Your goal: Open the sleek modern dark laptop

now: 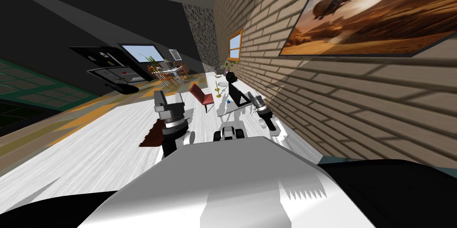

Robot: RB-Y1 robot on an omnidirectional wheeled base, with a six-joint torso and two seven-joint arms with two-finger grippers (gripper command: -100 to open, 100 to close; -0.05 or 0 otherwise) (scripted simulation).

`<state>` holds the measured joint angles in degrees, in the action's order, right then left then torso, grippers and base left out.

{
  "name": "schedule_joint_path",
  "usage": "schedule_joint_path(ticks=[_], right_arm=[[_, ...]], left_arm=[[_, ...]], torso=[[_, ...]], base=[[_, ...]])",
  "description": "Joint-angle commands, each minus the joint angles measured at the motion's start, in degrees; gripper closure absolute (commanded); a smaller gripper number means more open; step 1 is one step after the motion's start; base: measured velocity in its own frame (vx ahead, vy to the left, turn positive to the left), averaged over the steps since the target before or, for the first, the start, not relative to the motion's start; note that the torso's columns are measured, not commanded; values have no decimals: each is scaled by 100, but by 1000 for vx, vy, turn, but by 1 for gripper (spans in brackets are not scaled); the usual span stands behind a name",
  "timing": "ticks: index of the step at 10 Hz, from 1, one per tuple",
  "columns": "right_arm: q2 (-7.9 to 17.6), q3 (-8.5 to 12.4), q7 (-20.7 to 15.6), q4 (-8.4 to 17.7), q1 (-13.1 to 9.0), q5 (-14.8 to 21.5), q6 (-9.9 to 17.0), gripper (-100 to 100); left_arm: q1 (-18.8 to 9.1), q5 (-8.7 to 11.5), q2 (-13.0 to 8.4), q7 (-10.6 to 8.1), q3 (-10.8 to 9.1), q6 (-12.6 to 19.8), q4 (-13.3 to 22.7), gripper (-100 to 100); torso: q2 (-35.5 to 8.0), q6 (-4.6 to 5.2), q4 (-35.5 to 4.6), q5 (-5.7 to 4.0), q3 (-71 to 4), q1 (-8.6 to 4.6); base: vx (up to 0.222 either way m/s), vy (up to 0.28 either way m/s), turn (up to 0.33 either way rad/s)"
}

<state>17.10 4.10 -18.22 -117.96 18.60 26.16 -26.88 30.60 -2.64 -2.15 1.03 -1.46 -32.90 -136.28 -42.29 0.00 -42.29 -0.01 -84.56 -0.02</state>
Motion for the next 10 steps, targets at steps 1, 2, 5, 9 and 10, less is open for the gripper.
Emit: schedule_joint_path(ticks=[1,2,5,9,10], right_arm=[[90,16,-307,110,-49,333,15,-100],[167,30,-497,203,-99,547,28,-100],[347,59,-879,402,-203,979,59,-100],[664,101,-1452,715,-361,1624,109,-100],[776,115,-1629,817,-412,1794,125,-100]], left_arm=[[0,0,0,0,0,0,0,0],[0,0,0,0,0,0,0,0],[0,0,0,0,0,0,0,0],[0,0,0,0,0,0,0,0],[0,0,0,0,0,0,0,0]], torso=[[4,0,1,1,-3,4],[0,-1,1,0,-1,-3],[2,0,1,0,-2,0],[-2,-1,0,0,0,-2],[-4,0,-1,-2,2,-7]], base=[[25,64,-24],[9,60,-28],[22,69,-43],[26,87,-45],[36,87,-64]])
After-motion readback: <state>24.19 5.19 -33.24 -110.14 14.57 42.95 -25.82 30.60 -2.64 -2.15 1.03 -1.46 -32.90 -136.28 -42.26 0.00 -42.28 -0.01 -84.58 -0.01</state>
